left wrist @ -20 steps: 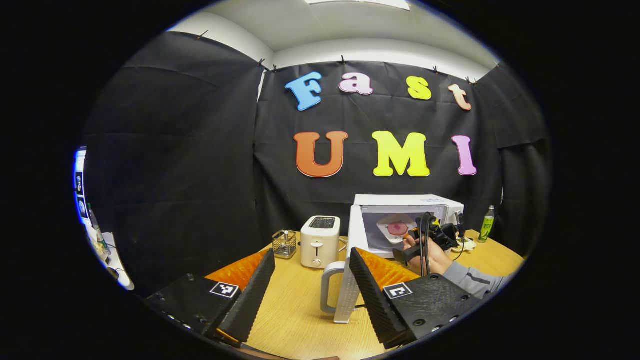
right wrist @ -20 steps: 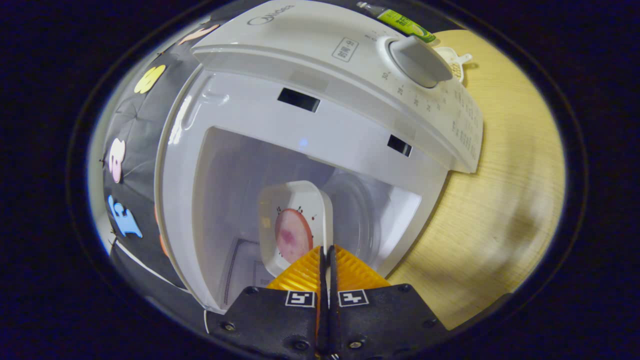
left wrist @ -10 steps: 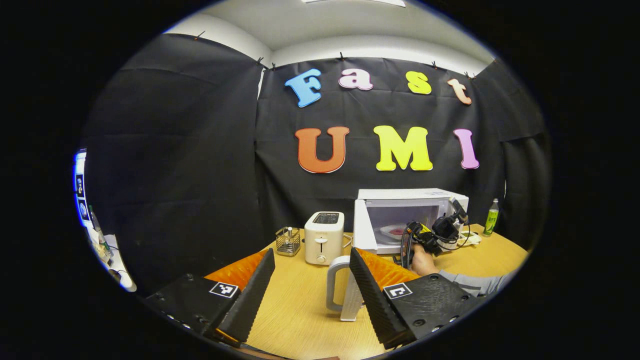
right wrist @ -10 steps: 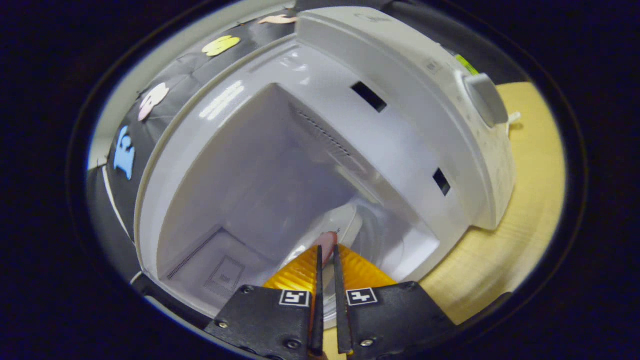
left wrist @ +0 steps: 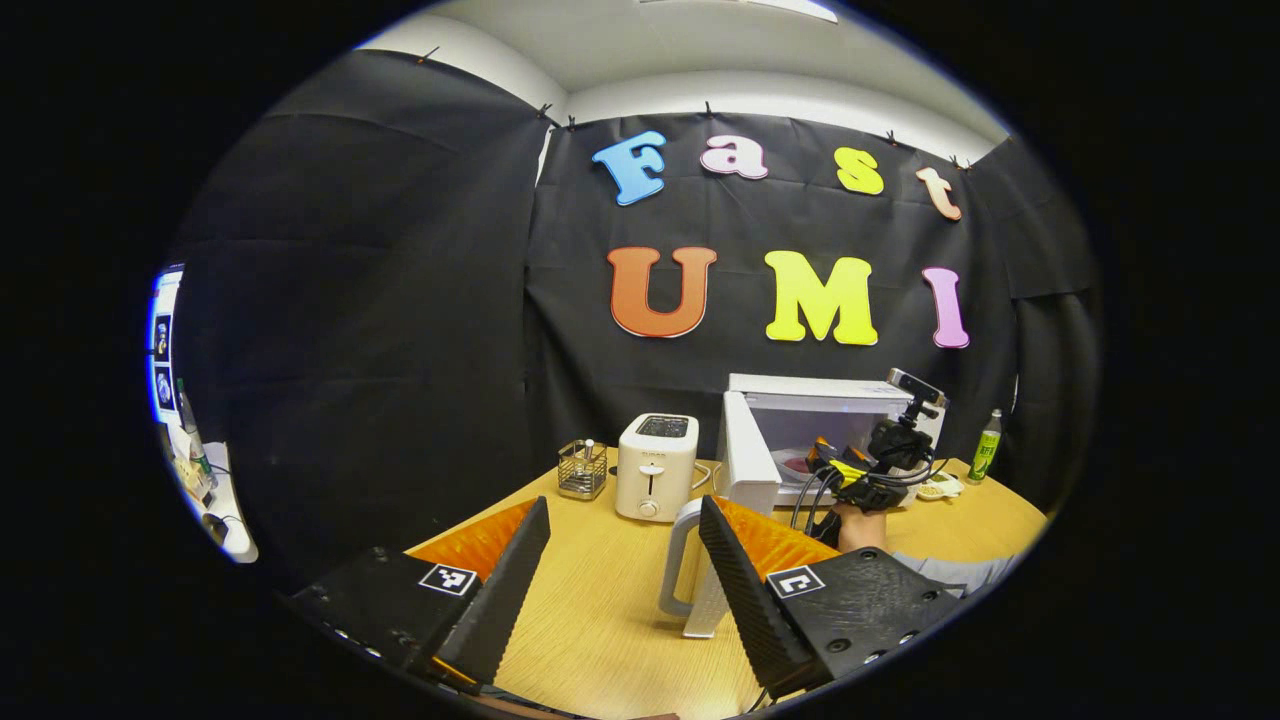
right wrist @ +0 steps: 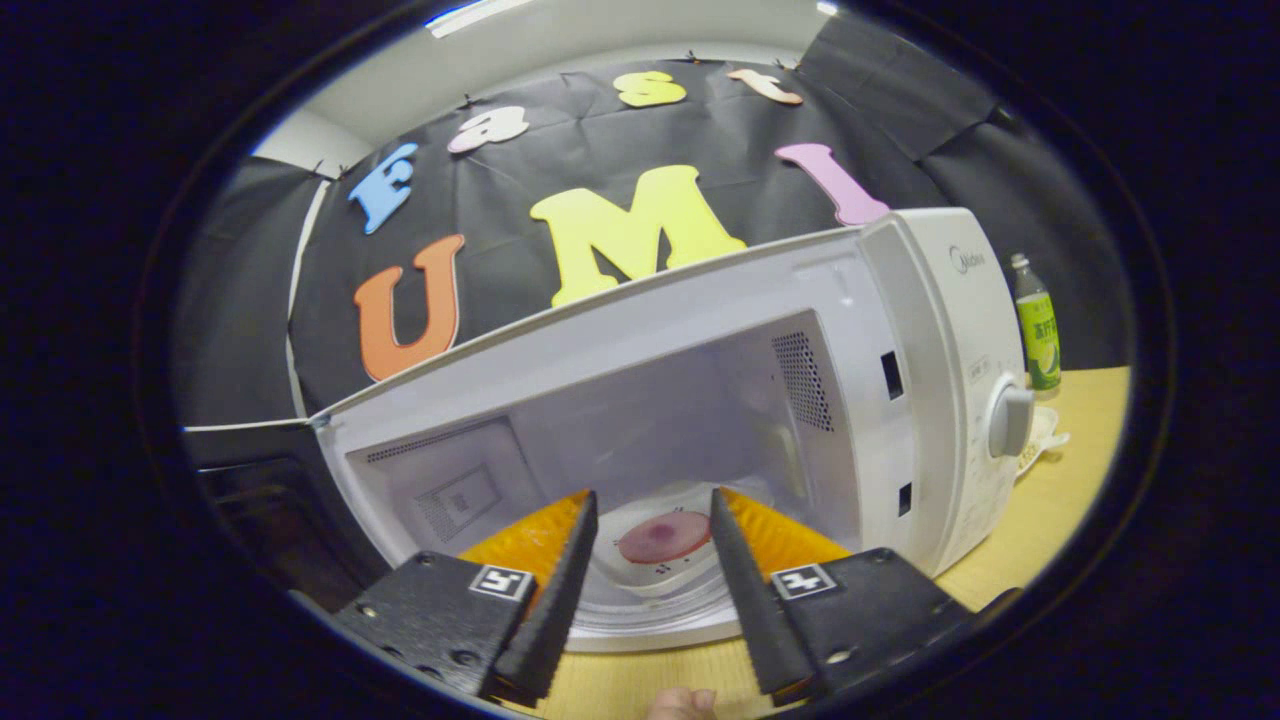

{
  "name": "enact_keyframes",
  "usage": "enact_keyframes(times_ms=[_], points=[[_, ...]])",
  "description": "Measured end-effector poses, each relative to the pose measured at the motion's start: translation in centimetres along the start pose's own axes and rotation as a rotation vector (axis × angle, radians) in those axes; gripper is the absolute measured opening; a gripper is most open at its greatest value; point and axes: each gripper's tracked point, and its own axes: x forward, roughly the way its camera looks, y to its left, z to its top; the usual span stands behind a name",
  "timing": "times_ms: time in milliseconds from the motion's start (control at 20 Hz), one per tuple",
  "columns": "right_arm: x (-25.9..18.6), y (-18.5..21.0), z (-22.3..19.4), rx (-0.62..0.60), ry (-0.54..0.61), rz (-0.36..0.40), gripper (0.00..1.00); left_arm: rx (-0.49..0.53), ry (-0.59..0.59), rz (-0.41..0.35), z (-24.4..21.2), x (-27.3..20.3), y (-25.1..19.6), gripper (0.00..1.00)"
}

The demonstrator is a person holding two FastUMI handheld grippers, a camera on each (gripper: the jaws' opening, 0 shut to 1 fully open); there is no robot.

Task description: Open the microwave oven with the left hand, put the food in, and close the microwave oven.

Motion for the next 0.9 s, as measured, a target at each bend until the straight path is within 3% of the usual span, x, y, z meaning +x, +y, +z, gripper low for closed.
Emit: enact_keyframes(times_ms=[50, 150, 200, 250, 300, 350, 400, 450, 550, 600, 650, 700, 750, 800, 900], points=[[-0.7, 0.0, 0.5, -0.021, 0.009, 0.010, 0.87, -0.002, -0.003, 0.000, -0.1, 0.1, 0.3, 0.89], [-2.6, -0.7, 1.3, -0.058, 0.039, 0.032, 0.91, -0.010, -0.004, -0.008, -0.4, 0.5, 0.7, 0.89], [-3.6, -0.9, 1.8, -0.068, 0.061, 0.053, 1.00, -0.015, -0.010, -0.013, -0.3, 0.7, 0.9, 0.90], [-4.8, -1.1, 2.4, -0.078, 0.083, 0.078, 0.92, -0.018, -0.012, -0.021, -0.4, 0.9, 1.0, 0.89], [-6.2, -1.4, 3.2, -0.081, 0.102, 0.104, 1.00, -0.021, -0.015, -0.024, -0.5, 1.0, 1.2, 0.87], [-7.6, -2.1, 4.1, -0.084, 0.118, 0.122, 1.00, -0.017, -0.021, -0.026, -0.5, 1.3, 1.4, 0.72], [-9.2, -2.9, 5.4, -0.094, 0.125, 0.132, 0.91, -0.009, -0.032, -0.033, -0.6, 1.5, 1.5, 0.70], [-10.9, -3.8, 6.6, -0.108, 0.129, 0.139, 0.91, -0.001, -0.038, -0.036, -0.4, 1.8, 1.6, 0.78], [-14.5, -5.6, 9.4, -0.128, 0.117, 0.159, 0.91, 0.015, -0.060, -0.050, -0.2, 2.0, 1.5, 0.67], [-16.1, -6.2, 11.1, -0.122, 0.093, 0.176, 1.00, 0.020, -0.066, -0.056, -0.2, 2.1, 1.5, 0.61], [-17.6, -6.8, 12.7, -0.136, 0.070, 0.192, 0.92, 0.025, -0.061, -0.062, -0.4, 2.6, 1.3, 0.44], [-19.3, -7.6, 14.4, -0.163, 0.043, 0.202, 1.00, 0.032, -0.063, -0.056, -0.4, 3.3, 1.4, 0.41], [-20.9, -8.6, 15.6, -0.203, 0.036, 0.203, 1.00, 0.037, -0.066, -0.051, -0.6, 3.3, 1.5, 0.24], [-22.3, -9.5, 16.9, -0.241, 0.028, 0.200, 0.90, 0.043, -0.057, -0.058, -0.8, 3.5, 1.5, 0.00], [-25.3, -10.8, 19.4, -0.285, 0.009, 0.197, 0.91, 0.050, -0.046, -0.081, -2.0, 4.0, 1.2, 0.00]])
